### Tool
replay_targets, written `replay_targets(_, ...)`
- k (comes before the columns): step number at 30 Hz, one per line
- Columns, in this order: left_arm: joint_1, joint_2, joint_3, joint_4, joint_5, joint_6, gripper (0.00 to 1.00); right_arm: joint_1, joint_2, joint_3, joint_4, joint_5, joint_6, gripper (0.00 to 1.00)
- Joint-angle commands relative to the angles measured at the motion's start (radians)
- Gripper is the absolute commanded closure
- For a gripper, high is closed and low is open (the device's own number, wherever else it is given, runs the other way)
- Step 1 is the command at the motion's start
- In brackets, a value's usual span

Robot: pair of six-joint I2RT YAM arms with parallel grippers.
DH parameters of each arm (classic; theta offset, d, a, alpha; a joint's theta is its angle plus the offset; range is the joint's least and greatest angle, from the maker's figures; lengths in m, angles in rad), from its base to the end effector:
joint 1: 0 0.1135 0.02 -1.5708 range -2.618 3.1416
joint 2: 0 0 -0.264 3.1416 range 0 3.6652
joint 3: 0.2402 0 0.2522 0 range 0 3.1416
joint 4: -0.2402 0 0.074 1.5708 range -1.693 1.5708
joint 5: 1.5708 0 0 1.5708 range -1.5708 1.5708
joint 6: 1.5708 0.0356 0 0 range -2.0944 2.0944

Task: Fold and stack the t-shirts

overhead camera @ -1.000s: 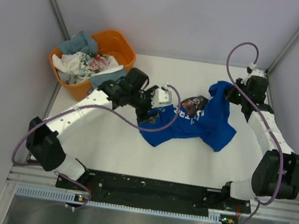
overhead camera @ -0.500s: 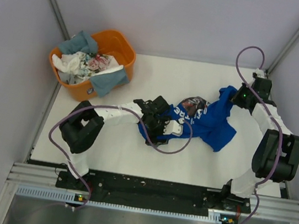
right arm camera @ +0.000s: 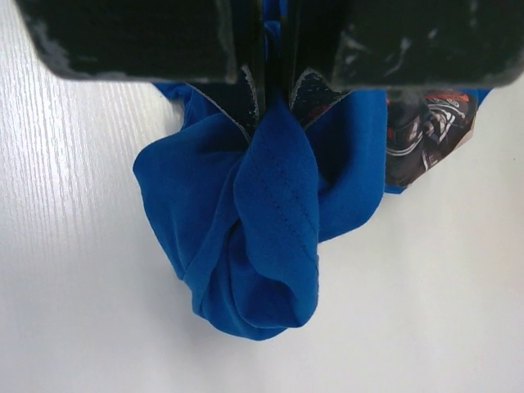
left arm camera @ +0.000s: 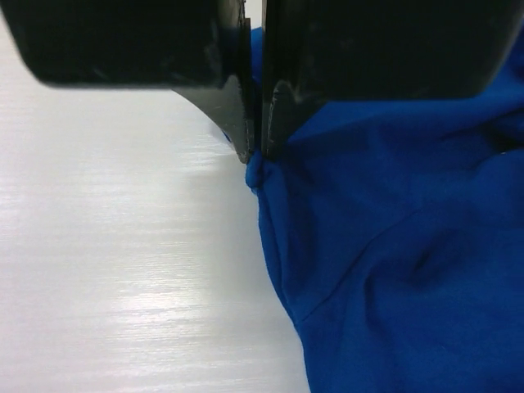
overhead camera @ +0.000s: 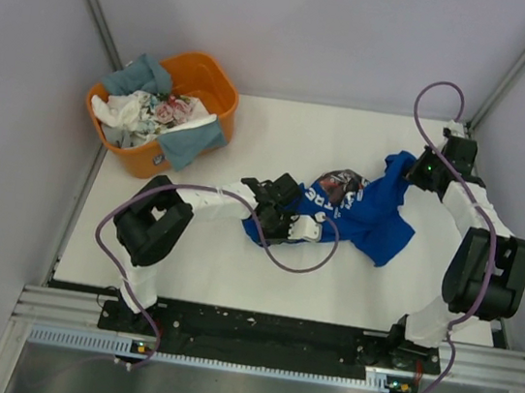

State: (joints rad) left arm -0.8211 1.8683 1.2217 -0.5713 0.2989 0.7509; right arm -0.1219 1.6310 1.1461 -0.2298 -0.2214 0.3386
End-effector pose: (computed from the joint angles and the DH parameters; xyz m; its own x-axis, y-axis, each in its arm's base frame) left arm 0.2420 -0.2753 0.1648 0.0571 0.8956 -0.4412 0.9983 -0.0470 0.0338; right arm 0.3610 -0.0363 0.2447 -0.6289 0.4035 -0.6646 0.1727 0.9059 0.3866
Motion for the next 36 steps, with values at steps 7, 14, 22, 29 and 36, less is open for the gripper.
replay_targets(7, 0.1, -0.037, 0.18, 0.126, -0.274, -0.107, 1.0, 0.011, -0.239, -0.043, -0.032, -0.052, 0.01, 1.0)
replay_targets(14, 0.217, 0.052, 0.47, 0.163, -0.253, -0.15, 1.0, 0.115, -0.555, -0.126, -0.052, -0.018, -0.019, 1.0)
replay_targets(22, 0.223, 0.219, 0.764, 0.235, -0.233, -0.139, 1.0, 0.519, -0.818, -0.267, 0.091, -0.162, -0.219, 1.0)
replay_targets(29, 0.241, 0.296, 0.938, 0.248, -0.035, -0.22, 1.0, 0.898, -0.736, -0.388, 0.314, -0.214, -0.363, 1.0)
replay_targets(36, 0.254, 0.285, 0.891, 0.243, 0.006, -0.213, 1.0, 1.054, -0.409, -0.267, 0.331, -0.263, -0.432, 0.88)
